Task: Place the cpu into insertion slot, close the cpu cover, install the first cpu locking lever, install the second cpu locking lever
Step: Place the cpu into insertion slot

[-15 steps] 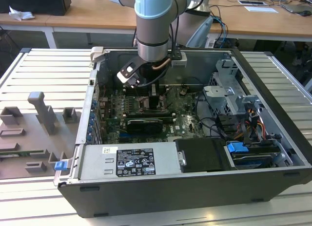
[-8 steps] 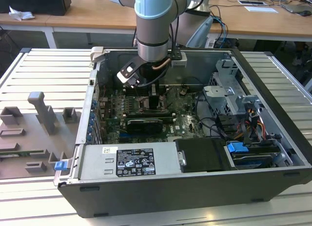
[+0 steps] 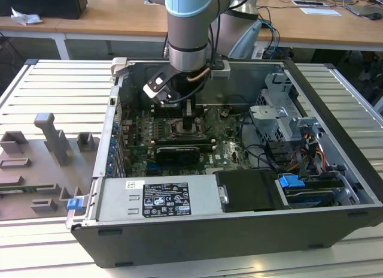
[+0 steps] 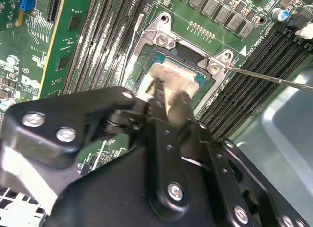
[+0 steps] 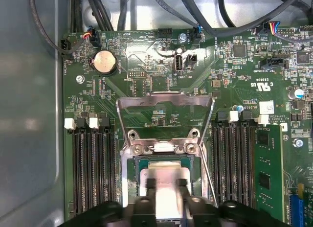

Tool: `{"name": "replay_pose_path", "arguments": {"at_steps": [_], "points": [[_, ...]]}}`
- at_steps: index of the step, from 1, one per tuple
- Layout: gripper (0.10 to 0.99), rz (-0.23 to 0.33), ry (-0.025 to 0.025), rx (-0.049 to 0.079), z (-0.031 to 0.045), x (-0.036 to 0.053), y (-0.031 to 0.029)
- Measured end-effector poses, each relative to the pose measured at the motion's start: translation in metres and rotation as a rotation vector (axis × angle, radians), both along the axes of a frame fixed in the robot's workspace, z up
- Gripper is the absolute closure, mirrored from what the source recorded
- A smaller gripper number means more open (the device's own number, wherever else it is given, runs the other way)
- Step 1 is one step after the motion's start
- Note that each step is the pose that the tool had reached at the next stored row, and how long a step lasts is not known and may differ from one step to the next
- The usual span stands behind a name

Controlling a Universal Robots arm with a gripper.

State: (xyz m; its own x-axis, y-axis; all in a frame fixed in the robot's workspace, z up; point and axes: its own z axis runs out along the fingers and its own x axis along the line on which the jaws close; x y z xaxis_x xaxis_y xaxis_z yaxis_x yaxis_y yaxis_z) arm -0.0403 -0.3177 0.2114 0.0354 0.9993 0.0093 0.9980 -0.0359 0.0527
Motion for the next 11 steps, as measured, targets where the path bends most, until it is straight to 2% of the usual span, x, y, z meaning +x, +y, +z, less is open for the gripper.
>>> {"name": "replay_pose_path", "arguments": {"at_steps": [1, 2, 4, 11], "points": [[0.867, 0.000, 0.0002, 0.000, 0.0002, 0.0000, 0.0000], [0.867, 0.000, 0.0005, 0.000, 0.0004, 0.0000, 0.0000], [0.980, 0.000, 0.0007, 0.000, 0.0006, 0.0000, 0.0000], [0.980, 0.000, 0.0008, 0.000, 0.0016, 0.0000, -0.0001]]}}
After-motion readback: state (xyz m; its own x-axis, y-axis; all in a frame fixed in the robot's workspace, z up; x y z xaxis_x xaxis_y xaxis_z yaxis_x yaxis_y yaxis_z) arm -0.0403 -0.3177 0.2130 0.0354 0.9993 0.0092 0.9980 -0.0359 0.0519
